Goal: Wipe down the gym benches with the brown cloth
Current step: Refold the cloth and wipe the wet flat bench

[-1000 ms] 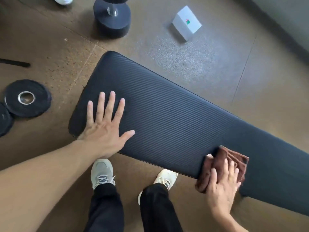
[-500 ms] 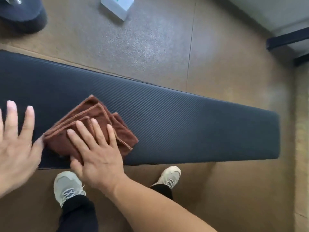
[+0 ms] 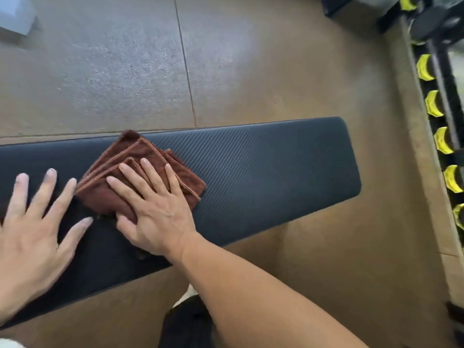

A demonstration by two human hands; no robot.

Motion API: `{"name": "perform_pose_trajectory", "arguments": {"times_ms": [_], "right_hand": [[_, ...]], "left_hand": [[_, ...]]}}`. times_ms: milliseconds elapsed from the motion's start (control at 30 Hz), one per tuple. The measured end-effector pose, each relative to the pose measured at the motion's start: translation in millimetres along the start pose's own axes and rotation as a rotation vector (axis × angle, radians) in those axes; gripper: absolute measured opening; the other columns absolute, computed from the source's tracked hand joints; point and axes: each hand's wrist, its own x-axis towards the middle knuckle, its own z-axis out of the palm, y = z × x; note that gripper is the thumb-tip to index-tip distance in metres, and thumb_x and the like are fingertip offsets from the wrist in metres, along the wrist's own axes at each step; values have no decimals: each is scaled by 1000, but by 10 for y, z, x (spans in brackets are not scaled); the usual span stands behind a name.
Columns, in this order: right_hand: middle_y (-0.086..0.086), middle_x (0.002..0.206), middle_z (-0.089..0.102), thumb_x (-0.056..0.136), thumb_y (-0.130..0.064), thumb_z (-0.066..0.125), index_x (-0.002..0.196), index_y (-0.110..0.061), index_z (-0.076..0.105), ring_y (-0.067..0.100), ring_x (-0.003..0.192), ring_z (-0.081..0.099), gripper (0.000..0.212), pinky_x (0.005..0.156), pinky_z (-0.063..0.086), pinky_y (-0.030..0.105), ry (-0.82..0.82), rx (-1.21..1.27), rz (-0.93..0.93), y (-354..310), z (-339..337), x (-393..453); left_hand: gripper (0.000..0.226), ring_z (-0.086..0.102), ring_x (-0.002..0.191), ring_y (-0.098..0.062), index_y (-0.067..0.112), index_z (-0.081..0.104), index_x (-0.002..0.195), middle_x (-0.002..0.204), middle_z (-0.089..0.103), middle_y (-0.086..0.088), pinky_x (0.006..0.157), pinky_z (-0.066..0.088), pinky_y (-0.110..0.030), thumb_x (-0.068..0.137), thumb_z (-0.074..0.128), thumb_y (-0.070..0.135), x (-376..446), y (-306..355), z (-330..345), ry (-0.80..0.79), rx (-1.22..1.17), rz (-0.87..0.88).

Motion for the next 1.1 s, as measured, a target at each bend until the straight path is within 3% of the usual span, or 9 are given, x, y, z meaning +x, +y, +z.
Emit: {"name": "perform_pose_trajectory", "arguments": {"times_ms": [133,233,367,433,500,633,800,933,1100], "right_hand": [[-9,174,23,97,-54,52,162,-39,33,22,163,8,69,129,-2,54,73,56,100,1255,-204,62],[-8,172,30,95,-55,40,159,-37,40,21,162,12,66,130,-3,53,147,133,337,2384,-391,87],[-7,175,20,103,-50,35,162,-36,32,19,163,7,61,130,-4,55,181,201,756,4081,-649,-329],[-5,175,20,106,-49,33,164,-38,27,21,162,14,60,130,5,57,221,288,924,4735,-720,-703],[3,165,42,107,-52,31,159,-39,36,31,150,41,54,123,28,55,268,448,1132,5032,-746,-1077],[9,152,56,108,-55,29,156,-34,40,38,133,56,53,110,41,49,281,467,1334,4845,-631,-1495],[1,173,26,104,-48,29,164,-30,29,28,159,22,63,131,16,50,419,333,1237,4384,-314,-1788],[2,175,19,97,-43,29,165,-24,30,26,163,8,70,131,4,43,456,370,1209,3784,-171,-1924],[1,177,12,92,-41,35,166,-24,27,24,163,1,76,130,2,44,373,430,1111,2508,-40,-1734]], "left_hand": [[83,-9,158,-16,13,24,160,172,6,7,120,10,-73,95,28,65,649,1309,217,-105,0,-9],[84,-12,159,-20,24,17,163,173,4,3,122,-4,-66,92,20,69,1088,2272,407,-180,80,24],[105,-45,145,-31,48,-23,154,162,-41,4,101,-38,-61,69,8,101,1444,3041,726,-334,198,92],[121,-53,138,-35,51,-35,147,152,-54,3,89,-45,-57,53,14,110,1527,3146,759,-374,220,13],[129,-56,135,-35,52,-41,140,147,-60,4,87,-45,-57,42,16,112,1529,3176,718,-412,235,5],[133,-57,134,-37,52,-46,136,142,-64,4,94,-37,-64,37,20,113,1561,3199,673,-484,230,-10],[132,-52,137,-41,49,-45,138,146,-60,-1,101,-30,-71,47,29,109,1550,3215,712,-460,227,41],[114,-42,147,-35,40,-26,156,163,-40,-2,117,-22,-66,76,38,91,1362,2981,639,-405,237,200],[79,-13,159,-24,32,6,164,173,-5,0,129,-3,-46,96,21,68,304,1939,547,-233,163,312]]}}
